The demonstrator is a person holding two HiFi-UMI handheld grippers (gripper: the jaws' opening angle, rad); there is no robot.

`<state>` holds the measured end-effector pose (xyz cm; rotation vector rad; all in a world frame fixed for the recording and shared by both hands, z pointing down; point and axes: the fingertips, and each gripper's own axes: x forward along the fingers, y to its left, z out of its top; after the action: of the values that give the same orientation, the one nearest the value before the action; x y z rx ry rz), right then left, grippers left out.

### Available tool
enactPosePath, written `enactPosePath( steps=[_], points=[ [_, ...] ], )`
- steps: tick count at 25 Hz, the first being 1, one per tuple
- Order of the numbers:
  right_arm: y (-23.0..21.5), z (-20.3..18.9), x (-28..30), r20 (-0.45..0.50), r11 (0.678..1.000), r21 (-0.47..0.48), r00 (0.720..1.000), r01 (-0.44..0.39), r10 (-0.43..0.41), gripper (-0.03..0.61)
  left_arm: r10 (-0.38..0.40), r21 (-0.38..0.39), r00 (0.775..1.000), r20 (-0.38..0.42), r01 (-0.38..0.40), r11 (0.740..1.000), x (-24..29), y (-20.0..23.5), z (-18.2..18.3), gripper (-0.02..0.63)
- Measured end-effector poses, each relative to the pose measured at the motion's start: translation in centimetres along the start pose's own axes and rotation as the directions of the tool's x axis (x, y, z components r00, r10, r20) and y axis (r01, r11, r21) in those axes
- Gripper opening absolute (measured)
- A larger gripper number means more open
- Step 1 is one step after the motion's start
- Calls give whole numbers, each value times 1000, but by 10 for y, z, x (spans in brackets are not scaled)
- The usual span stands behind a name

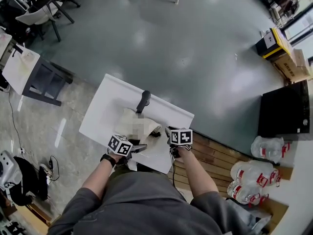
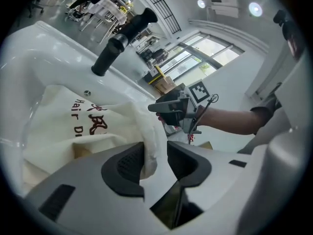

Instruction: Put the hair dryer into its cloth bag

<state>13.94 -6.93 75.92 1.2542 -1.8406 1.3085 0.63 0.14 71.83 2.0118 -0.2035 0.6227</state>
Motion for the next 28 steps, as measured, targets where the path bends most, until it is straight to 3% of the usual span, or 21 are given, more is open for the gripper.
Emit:
enactPosePath(
  steps=[5, 10, 13, 16, 18, 21, 25, 28],
  points=[
    [2, 18, -32, 108, 998, -37, 993, 41, -37, 48, 43, 20, 997, 68, -45, 999, -30, 10, 13, 149],
    [9, 31, -60, 189, 995, -73, 980, 75, -60, 48, 100, 51, 979, 176, -111, 993, -82, 17, 38, 149],
    [17, 39, -78, 245, 990, -99, 967, 102, -75, 48, 148, 74, 954, 262, -173, 982, -117, 17, 57, 149],
    [28, 48, -97, 318, 978, -151, 944, 143, -89, 55, 211, 96, 912, 352, -259, 961, -152, 18, 74, 149],
    [38, 60, -114, 398, 965, -189, 913, 180, -92, 55, 253, 123, 875, 412, -328, 937, -177, 18, 85, 149],
    [60, 81, -145, 534, 937, -245, 842, 248, -83, 55, 290, 170, 819, 496, -419, 892, -212, 9, 104, 149],
    [84, 102, -189, 667, 901, -274, 741, 336, -74, 55, 293, 230, 749, 594, -508, 830, -249, -13, 127, 141],
    [98, 112, -216, 726, 883, -270, 684, 383, -74, 55, 279, 257, 693, 665, -563, 785, -273, -33, 144, 120]
  ],
)
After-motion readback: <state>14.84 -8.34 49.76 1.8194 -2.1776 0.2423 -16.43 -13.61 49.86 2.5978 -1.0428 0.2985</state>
